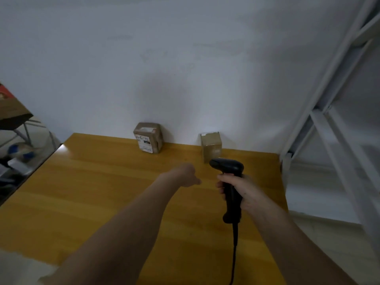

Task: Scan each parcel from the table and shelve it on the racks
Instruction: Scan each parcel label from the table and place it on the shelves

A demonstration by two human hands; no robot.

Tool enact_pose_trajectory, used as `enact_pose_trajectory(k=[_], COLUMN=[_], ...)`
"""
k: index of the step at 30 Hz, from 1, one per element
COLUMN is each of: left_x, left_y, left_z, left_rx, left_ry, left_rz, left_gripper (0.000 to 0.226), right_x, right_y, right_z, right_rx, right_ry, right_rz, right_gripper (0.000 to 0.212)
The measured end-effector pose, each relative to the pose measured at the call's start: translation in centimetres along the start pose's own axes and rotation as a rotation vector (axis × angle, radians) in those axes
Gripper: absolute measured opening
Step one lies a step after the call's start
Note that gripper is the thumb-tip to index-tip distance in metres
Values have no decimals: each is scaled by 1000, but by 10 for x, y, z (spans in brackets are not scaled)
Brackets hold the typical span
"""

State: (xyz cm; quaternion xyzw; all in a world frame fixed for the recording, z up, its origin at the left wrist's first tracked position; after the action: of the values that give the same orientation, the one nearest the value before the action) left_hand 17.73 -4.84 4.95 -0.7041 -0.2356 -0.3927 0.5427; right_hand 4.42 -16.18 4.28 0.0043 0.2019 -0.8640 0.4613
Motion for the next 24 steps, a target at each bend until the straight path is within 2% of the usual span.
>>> enact_pose_trajectory(k=[5, 12, 17, 24], left_x=[7, 21, 21, 14], left_y=[53, 114, 152, 198], left_z=[-32, -84, -113, -115], left_rx=[1, -99, -108, -52], left_ry=[66, 133, 147, 117], left_rz=[-43, -159, -223, -267], left_gripper=[52, 36, 62, 62], right_x=[14, 38, 45, 50], right_y=[35, 53, 63, 70], right_z=[5, -5, -8, -10], right_rx=[-7, -73, -84, -66], right_ry=[55, 114, 122, 119], right_rz=[-2, -31, -100, -169], right_gripper=[14, 18, 17, 12])
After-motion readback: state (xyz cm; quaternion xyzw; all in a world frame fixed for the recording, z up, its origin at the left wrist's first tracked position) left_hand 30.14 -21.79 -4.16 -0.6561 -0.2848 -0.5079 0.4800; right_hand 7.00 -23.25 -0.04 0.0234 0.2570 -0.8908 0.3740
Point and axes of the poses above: each hand's wrist, its own y-axis towards the middle knuckle, its own x-axis out of the back of the hand, z = x × y, the point moved 3 cm from there along y, towards the middle knuckle, and after that the axes turned 14 degrees about x, right-handed, at the moved point
